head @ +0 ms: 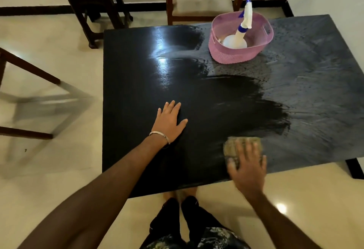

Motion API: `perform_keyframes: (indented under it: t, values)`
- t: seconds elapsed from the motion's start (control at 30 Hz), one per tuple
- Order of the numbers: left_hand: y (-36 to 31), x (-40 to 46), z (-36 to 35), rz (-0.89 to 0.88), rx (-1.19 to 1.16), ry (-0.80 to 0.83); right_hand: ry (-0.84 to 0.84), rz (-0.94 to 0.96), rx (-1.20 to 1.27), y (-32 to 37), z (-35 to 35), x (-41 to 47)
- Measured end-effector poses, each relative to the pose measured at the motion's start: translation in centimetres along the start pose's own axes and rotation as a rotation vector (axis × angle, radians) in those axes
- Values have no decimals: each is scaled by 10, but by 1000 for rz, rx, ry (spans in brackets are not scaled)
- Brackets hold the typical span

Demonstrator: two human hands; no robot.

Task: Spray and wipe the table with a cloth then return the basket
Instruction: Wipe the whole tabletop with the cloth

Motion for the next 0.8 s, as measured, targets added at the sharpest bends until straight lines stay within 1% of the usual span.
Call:
perform_keyframes:
  t: [0.03, 0.1, 0.13, 0.17, 0.2, 0.23, 0.33, 0.4, 0.43, 0.47, 0.5, 0.53, 0.63, 0.73, 0.8]
  values:
    - [-5, -3, -4, -3, 6, 3, -3, -93, 30, -17, 5, 8]
    - [-13, -7, -11, -2, 7, 10, -13, -220, 83, -17, 7, 16]
    - [-16, -9, -15, 4, 4, 10, -13, -234, 96, -2, 6, 14]
    - [-19, -10, -17, 11, 2, 4, -22, -199, 98, 21, 4, 9]
    - [-23, -10, -19, 17, 3, -3, -27, -110, 88, 48, 2, 0]
    - [-26, -11, -21, 24, 3, -10, -16, 18, 71, 76, -3, -12]
    - [-40, -11, -30, 45, 13, -22, 116, 429, 29, 145, -20, -52]
    - [-52, -10, -37, 68, 15, -21, 206, 653, -26, 155, -24, -65]
    - [-58, -9, -42, 83, 14, -24, 230, 729, -41, 147, -24, -63]
    - [-65, -8, -47, 95, 12, -30, 218, 766, -31, 130, -24, -56]
    - [-71, -8, -50, 103, 6, -34, 176, 754, -3, 109, -22, -48]
    - [-79, -7, -56, 107, 0, -35, 121, 692, 25, 79, -20, -36]
    - [-106, 0, -71, 111, -11, -58, 2, 401, 65, -38, -5, 12]
    - [-132, 8, -84, 99, -13, -54, -20, 126, 31, -161, 17, 60]
    - [-147, 11, -92, 84, -10, -51, -17, -40, 18, -225, 32, 86]
Point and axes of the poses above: each hand's wrist, its own x-axis towards the middle knuckle, its own z-axis out of the back of the hand, y = z × x, the point moved 4 cm from there along x, towards the middle knuckle, and after that the axes turned 2 degrees about -x, right-handed, at the moved point
